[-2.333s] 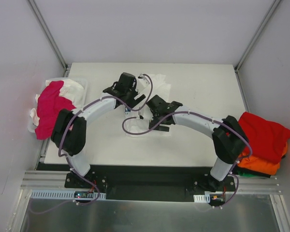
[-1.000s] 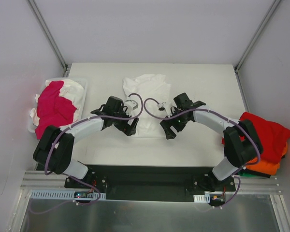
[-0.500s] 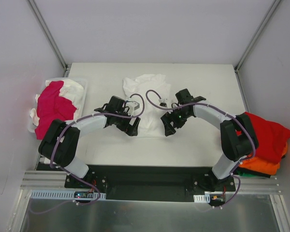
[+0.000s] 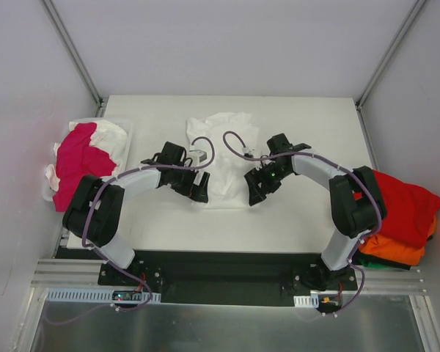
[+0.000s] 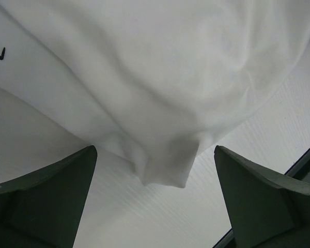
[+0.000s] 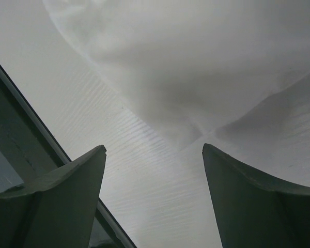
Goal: Fold and stack the t-shirts
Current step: Grab one side of the 2/3 rectangular tshirt with both arms
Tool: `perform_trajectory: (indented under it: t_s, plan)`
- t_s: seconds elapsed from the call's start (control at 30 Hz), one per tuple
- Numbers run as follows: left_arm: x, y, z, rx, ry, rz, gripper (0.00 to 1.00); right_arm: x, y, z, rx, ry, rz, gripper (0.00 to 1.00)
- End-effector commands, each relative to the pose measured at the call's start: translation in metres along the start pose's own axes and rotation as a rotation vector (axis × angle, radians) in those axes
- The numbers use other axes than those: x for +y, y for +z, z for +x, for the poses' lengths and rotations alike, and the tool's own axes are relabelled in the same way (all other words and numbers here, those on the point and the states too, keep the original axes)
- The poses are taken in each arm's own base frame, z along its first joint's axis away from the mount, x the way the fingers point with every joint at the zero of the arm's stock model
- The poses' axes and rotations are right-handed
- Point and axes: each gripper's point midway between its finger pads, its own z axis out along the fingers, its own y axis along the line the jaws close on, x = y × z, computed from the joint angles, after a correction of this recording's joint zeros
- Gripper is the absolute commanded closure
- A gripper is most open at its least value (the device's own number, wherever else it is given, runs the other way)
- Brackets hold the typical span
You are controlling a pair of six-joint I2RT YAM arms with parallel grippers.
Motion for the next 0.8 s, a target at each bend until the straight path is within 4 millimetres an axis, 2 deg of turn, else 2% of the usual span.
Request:
perform_trajectory:
  t_s: [0.0,0.2,0.6,0.77]
  plan:
    - [-0.002,0.002,0.003,0.040,-0.052,0.034,0.01,0.008,-0.002,-0.012,-0.021,0.024,-0.057,0.22]
    - [0.007,0.011,0.006,0.078,-0.109,0.001,0.01,0.003,0.001,-0.005,0.007,0.027,-0.039,0.24]
    - [0.010,0.013,0.009,0.099,-0.130,-0.009,0.01,-0.017,0.006,0.015,0.076,0.003,0.005,0.23]
    - [0.010,0.017,0.011,0.115,-0.153,-0.005,0.01,-0.017,0.009,0.011,0.078,0.030,-0.018,0.23]
